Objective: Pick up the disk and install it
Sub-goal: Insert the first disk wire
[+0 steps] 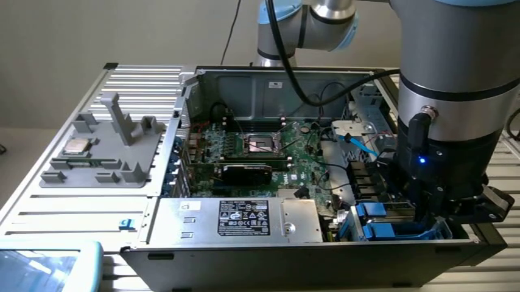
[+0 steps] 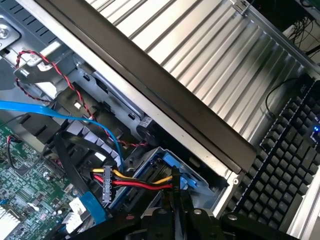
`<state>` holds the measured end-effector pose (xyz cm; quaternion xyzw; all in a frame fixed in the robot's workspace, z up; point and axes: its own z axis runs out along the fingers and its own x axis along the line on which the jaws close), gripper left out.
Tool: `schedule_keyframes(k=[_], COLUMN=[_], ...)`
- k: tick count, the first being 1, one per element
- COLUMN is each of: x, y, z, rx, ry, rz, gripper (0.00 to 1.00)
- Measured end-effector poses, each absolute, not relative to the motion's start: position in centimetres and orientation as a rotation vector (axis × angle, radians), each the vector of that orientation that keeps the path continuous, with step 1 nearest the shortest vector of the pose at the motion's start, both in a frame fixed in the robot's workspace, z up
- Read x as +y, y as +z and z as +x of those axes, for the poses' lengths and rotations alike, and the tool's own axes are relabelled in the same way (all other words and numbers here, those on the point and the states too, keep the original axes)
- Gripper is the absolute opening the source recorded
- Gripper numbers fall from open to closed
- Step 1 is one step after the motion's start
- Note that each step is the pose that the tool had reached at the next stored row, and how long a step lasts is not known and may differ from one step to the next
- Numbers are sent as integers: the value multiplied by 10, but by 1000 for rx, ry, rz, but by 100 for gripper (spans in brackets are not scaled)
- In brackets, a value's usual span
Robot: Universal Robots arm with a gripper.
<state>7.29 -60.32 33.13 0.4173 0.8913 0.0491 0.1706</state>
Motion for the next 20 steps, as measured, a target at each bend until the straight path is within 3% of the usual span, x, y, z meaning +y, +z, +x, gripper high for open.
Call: schedule_keyframes(k=[3, 20], x=[-601, -600], y=[331, 331], z=[73, 72], rx=[2526, 2501], ry=[107, 69], rz=[1176, 1286], gripper=[16, 16])
